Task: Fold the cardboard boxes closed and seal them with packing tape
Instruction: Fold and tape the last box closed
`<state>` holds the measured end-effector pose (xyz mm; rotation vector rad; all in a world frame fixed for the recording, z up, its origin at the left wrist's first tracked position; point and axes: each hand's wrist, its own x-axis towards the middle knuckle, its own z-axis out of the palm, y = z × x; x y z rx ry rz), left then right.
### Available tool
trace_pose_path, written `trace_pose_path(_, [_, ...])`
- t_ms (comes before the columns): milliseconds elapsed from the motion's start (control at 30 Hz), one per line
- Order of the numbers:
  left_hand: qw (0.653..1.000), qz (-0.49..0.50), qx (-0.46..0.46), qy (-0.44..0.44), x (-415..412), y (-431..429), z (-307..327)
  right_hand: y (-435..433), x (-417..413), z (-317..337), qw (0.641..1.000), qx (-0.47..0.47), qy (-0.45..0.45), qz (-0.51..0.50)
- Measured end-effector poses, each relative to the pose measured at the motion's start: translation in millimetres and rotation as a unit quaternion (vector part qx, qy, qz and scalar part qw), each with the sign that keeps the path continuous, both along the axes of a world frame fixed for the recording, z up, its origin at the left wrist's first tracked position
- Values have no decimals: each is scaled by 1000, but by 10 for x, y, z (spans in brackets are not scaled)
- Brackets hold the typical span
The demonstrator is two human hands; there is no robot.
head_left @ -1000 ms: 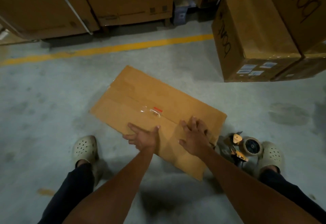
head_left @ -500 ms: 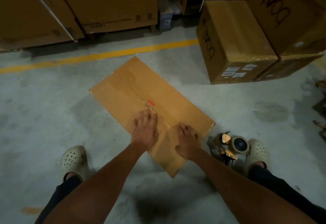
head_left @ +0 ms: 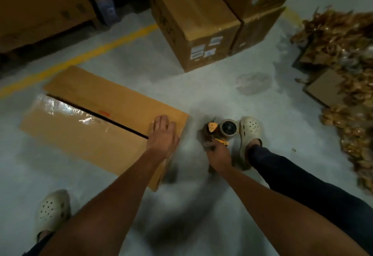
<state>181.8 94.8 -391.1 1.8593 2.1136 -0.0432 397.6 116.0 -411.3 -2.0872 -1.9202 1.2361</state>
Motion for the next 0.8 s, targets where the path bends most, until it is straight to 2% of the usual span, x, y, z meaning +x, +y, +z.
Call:
trace_pose_path(167, [999, -9, -24, 31, 130, 302, -319, 287, 371, -510, 995, -83, -36, -49])
trace_pose_path(400, [996, 33, 68, 42, 222, 269, -664, 550, 605, -1277, 985, -130, -76, -86])
trace_pose_path(500, [994, 34, 88, 49, 205, 268, -720, 573, 581, -1515, 972, -187, -47, -135])
trace_pose_path(567, [994, 32, 94, 48, 193, 261, -719, 586, 440, -1539, 958, -212, 21, -193])
trace_pose_path(633, [994, 39, 87, 62, 212, 245, -700, 582, 265, -1362, 914, -227, 137, -306])
trace_pose_path(700, [991, 66, 67, 90, 283, 233, -643, 555, 143, -1039, 845, -240, 254, -405])
trace_pose_path(767, [989, 102, 40, 95, 362, 212, -556, 502, 73, -689, 793, -266, 340, -429])
trace_pose_path(800, [989, 114, 27, 90, 391, 180, -493, 451, 50, -496, 782, -275, 361, -427])
